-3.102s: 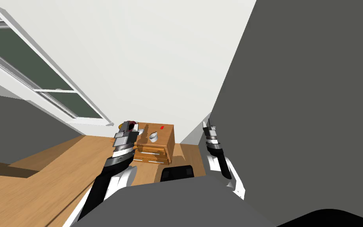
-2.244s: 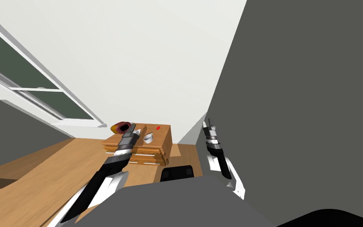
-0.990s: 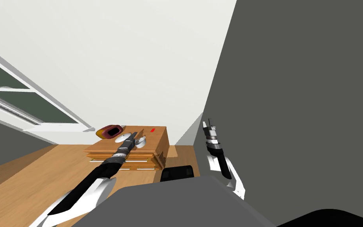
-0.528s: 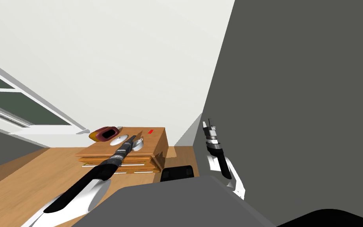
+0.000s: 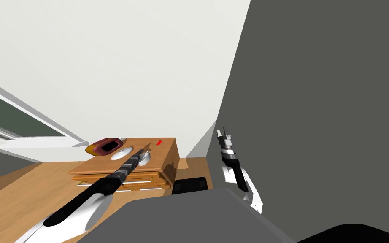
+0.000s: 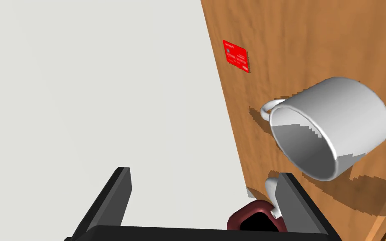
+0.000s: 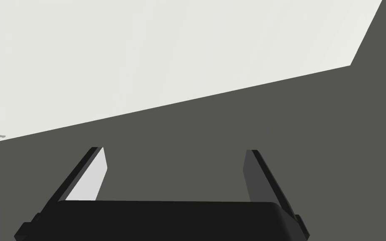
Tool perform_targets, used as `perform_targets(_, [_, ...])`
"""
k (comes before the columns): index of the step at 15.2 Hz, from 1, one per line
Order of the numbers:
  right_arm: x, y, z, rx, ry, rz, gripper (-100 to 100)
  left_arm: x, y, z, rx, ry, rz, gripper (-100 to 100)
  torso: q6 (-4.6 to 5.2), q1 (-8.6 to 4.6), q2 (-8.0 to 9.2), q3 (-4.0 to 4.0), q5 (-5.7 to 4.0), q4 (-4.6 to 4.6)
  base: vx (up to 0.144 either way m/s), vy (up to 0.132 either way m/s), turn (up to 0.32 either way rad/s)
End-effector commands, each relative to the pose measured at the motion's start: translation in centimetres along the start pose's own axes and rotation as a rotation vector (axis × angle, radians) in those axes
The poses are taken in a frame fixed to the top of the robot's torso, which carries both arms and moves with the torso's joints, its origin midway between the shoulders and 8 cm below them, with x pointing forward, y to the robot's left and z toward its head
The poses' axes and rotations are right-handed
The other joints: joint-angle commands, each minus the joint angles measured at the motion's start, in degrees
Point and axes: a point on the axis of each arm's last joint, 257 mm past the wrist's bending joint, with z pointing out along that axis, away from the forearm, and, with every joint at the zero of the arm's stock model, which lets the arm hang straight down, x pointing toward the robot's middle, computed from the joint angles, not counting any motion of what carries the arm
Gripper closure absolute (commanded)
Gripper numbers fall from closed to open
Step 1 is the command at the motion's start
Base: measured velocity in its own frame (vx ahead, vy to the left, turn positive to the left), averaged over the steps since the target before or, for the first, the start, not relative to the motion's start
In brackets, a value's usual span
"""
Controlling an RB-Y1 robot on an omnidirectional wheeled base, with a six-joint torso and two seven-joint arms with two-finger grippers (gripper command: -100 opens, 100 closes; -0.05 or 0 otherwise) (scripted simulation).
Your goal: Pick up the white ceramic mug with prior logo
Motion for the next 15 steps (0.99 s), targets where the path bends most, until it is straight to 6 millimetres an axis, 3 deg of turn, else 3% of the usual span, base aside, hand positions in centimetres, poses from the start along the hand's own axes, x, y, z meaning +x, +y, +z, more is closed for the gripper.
perform_targets(1, [0.0,0.0,0.0,0.000,0.000,0.000,0,-0.5,2.2,-0.2,-0.069,0.009,0.011,-100,0.00,0.00,0.00,0.00,0.00,0.00,0.060,-0.008,-0.044])
perform_targets(3, [0.0,0.0,0.0,0.000,0.000,0.000,0,-0.4,2.7,-0.2,-0.091,0.014,0.011,-100,0.00,0.01,-0.01,-0.01,0.00,0.00,0.053,-0.006,-0.026])
perform_targets(10, [0.0,0.0,0.0,0.000,0.000,0.000,0,-2.0,8.0,-1.2,-0.270,0.040,0.034,-100,0.00,0.02,0.00,0.00,0.01,0.00,0.059,-0.003,-0.033])
perform_targets(15, [0.0,0.0,0.0,0.000,0.000,0.000,0,-2.2,10.5,-2.1,-0.366,0.059,0.039,-100,0.00,0.06,-0.02,-0.01,0.01,0.00,0.059,0.003,-0.030])
